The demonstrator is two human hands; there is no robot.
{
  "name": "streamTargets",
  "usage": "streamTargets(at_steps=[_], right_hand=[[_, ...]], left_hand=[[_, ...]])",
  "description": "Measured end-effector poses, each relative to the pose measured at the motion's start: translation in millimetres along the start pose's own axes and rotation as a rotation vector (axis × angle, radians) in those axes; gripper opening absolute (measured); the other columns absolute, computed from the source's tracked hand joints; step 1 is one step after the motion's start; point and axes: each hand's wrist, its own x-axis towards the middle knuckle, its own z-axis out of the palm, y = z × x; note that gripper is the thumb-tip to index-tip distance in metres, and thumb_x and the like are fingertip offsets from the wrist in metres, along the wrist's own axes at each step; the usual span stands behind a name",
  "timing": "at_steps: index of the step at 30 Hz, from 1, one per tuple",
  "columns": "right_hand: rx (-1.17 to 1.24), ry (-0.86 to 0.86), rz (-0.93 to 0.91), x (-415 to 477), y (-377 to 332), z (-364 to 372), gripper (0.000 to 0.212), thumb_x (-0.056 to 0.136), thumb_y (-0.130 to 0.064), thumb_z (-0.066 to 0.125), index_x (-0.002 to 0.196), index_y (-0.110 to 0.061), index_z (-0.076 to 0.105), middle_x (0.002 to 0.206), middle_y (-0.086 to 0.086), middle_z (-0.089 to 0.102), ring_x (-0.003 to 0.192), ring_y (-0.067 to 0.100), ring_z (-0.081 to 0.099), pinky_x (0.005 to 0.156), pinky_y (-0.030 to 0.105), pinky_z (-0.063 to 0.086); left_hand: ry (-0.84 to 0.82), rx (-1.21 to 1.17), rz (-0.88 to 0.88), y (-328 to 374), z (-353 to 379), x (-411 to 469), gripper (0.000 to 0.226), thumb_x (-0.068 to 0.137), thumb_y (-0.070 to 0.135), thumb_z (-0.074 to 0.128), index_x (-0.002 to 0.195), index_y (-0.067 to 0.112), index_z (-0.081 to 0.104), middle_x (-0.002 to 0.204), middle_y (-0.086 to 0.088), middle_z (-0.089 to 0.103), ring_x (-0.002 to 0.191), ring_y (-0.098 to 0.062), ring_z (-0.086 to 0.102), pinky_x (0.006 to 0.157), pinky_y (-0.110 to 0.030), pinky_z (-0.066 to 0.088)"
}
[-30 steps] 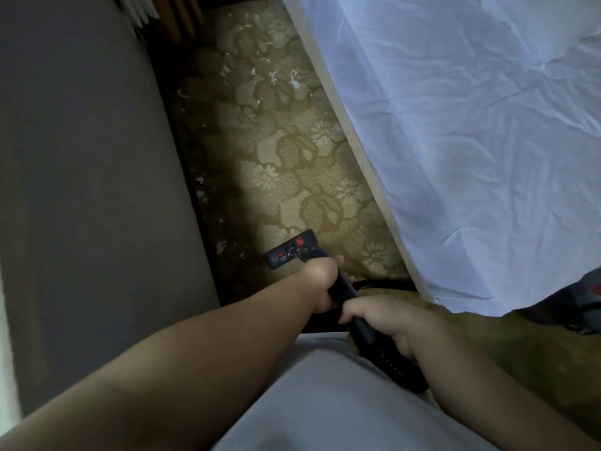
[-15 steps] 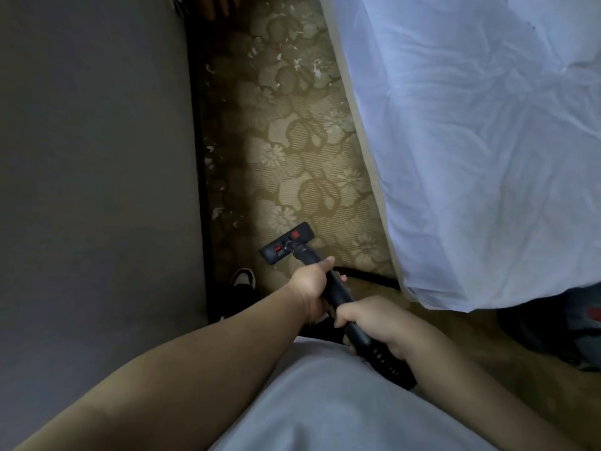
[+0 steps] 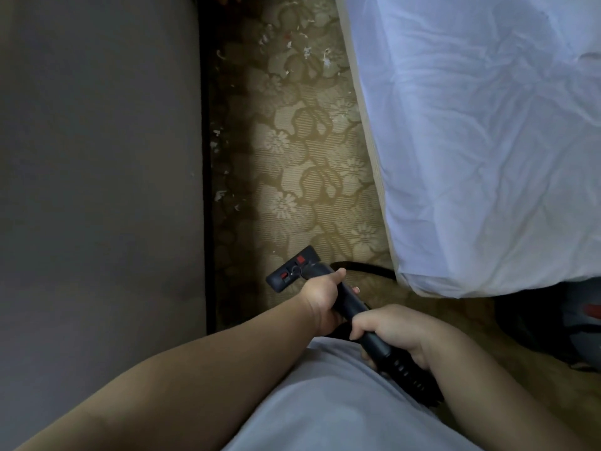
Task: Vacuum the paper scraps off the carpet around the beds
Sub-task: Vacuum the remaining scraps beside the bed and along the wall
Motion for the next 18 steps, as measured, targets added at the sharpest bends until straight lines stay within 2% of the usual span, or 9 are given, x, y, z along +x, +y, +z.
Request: streamTargets(at_steps=[3, 5, 8, 11, 15, 18], right_hand=[[0.013, -0.011, 0.02, 0, 17, 13, 0.028, 0.078, -0.017, 0.075, 0.096, 0.003, 0.073, 0.078, 0.019, 0.071, 0.06, 0.026, 0.067, 0.062, 0.032, 0.054], [0.016, -0.017, 0.026, 1, 28, 27, 0.027, 0.079, -0.018, 0.075, 0.096, 0.003, 0.073, 0.078, 0.019, 0.071, 0.06, 0.026, 0.067, 0.063, 0.032, 0.055], [0.031, 0.005, 0.032, 0, 43, 56, 0.024, 0.081, -0.016, 0.073, 0.096, 0.003, 0.07, 0.076, 0.019, 0.069, 0.06, 0.027, 0.066, 0.06, 0.032, 0.055], [0.042, 0.029, 0.014, -1, 56, 87, 0.023, 0.079, -0.014, 0.074, 0.094, 0.003, 0.07, 0.076, 0.02, 0.069, 0.062, 0.029, 0.066, 0.061, 0.034, 0.054], [0.04, 0.078, -0.046, -3, 68, 127, 0.029, 0.077, -0.016, 0.074, 0.098, 0.005, 0.07, 0.076, 0.021, 0.07, 0.064, 0.031, 0.066, 0.063, 0.037, 0.053], [0.042, 0.093, -0.077, -3, 67, 143, 0.035, 0.068, -0.019, 0.077, 0.093, 0.003, 0.071, 0.077, 0.022, 0.072, 0.065, 0.031, 0.067, 0.067, 0.039, 0.053]], left_hand=[[-0.011, 0.01, -0.032, -18, -14, -1, 0.037, 0.1, 0.025, 0.064, 0.129, 0.005, 0.053, 0.098, -0.016, 0.068, 0.095, -0.03, 0.066, 0.083, -0.049, 0.054], [-0.031, 0.007, -0.034, -30, -27, -2, 0.036, 0.1, 0.026, 0.064, 0.127, 0.004, 0.055, 0.105, -0.017, 0.068, 0.098, -0.03, 0.066, 0.081, -0.048, 0.056], [-0.05, 0.006, -0.026, -46, -51, -4, 0.04, 0.101, 0.029, 0.061, 0.133, 0.005, 0.055, 0.095, -0.014, 0.066, 0.086, -0.027, 0.065, 0.069, -0.044, 0.055], [-0.085, -0.008, 0.0, -61, -79, -10, 0.043, 0.101, 0.026, 0.062, 0.138, 0.007, 0.053, 0.083, -0.01, 0.064, 0.076, -0.024, 0.064, 0.065, -0.043, 0.055], [-0.118, -0.051, 0.029, -73, -115, -22, 0.042, 0.101, 0.024, 0.062, 0.138, 0.007, 0.053, 0.085, -0.01, 0.062, 0.077, -0.022, 0.062, 0.068, -0.044, 0.055], [-0.152, -0.056, 0.058, -69, -131, -29, 0.038, 0.101, 0.026, 0.06, 0.134, 0.007, 0.053, 0.087, -0.012, 0.062, 0.079, -0.024, 0.061, 0.07, -0.044, 0.055]])
